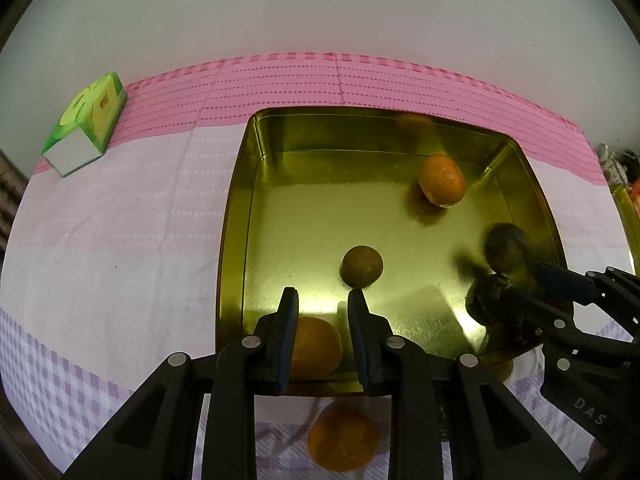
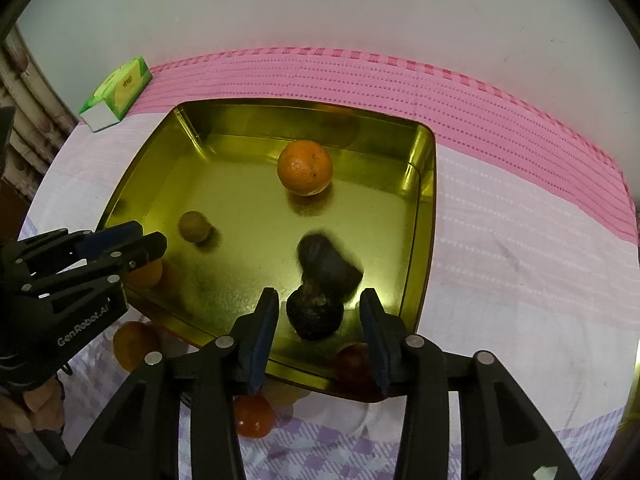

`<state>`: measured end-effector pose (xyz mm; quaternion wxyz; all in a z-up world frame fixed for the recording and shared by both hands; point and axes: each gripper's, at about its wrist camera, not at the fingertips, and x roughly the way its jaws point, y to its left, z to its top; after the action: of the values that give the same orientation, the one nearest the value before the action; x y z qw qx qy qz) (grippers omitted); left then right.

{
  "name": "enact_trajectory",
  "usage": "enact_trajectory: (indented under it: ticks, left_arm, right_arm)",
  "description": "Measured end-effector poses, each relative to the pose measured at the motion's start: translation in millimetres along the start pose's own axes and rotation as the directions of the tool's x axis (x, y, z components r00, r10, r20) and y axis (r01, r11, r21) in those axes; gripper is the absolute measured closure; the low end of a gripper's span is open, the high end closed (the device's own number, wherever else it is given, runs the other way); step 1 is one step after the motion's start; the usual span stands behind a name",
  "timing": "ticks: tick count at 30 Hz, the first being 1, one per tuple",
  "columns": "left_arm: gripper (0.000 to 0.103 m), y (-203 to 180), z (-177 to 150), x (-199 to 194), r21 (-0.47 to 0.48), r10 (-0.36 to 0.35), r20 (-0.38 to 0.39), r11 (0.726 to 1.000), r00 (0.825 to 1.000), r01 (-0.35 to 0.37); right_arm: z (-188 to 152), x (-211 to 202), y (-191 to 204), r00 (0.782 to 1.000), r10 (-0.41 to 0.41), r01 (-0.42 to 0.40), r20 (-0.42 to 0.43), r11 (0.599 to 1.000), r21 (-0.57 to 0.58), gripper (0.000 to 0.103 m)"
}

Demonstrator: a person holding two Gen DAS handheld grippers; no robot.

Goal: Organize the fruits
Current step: 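Withdraw both tools from the tin toward the remaining fruits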

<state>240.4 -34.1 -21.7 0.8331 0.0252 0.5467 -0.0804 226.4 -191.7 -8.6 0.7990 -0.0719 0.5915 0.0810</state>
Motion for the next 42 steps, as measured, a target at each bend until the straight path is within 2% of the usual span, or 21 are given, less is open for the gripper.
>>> enact_trajectory:
  ticks: [3, 6, 17, 26, 32, 42]
  left_arm:
    - [0.07, 0.7, -0.9, -1.2, 0.005, 0.001, 0.001, 1.0, 1.0, -0.001]
    - [0.069, 0.9, -2.9, -3.7, 0.011, 0.007, 0.008, 1.0, 1.0, -0.007]
    - [0.069, 3.6, -16.5, -26.5, 0.005, 0.017, 0.043, 1.0, 0.999, -0.017]
    - [0.069, 7.8, -43.5, -58.0, -0.004, 0.015, 0.086, 1.0, 0.996, -0.014]
    - [0.069, 13.6, -70.3, -60.8, -0.023, 0.026, 0.065, 0.999, 0.998, -0.024]
    - [0.069, 23.3, -110.8, -40.7, -0.061, 0.049, -0.013, 0.997, 0.999, -0.05]
  right_arm:
    - [-1.4, -1.5, 0.2, 1.0, -0.002, 0.002, 0.001, 1.0, 0.002, 0.06]
    - [-3.2, -4.3, 1.8, 1.0, -0.003, 0.003, 0.004, 1.0, 0.001, 0.06]
    - [-15.3, -23.6, 6.0, 0.999, -0.004, 0.004, 0.033, 1.0, 0.004, 0.06]
    - [-38.3, -47.1, 4.4, 0.998, -0.013, 0.012, 0.059, 1.0, 0.007, 0.06]
    - [-63.0, -50.8, -0.8, 0.999, -0.017, 0.016, 0.044, 1.0, 0.019, 0.06]
    - [-100.8, -33.0, 10.0, 1.0, 0.001, -0.001, -0.013, 1.0, 0.009, 0.06]
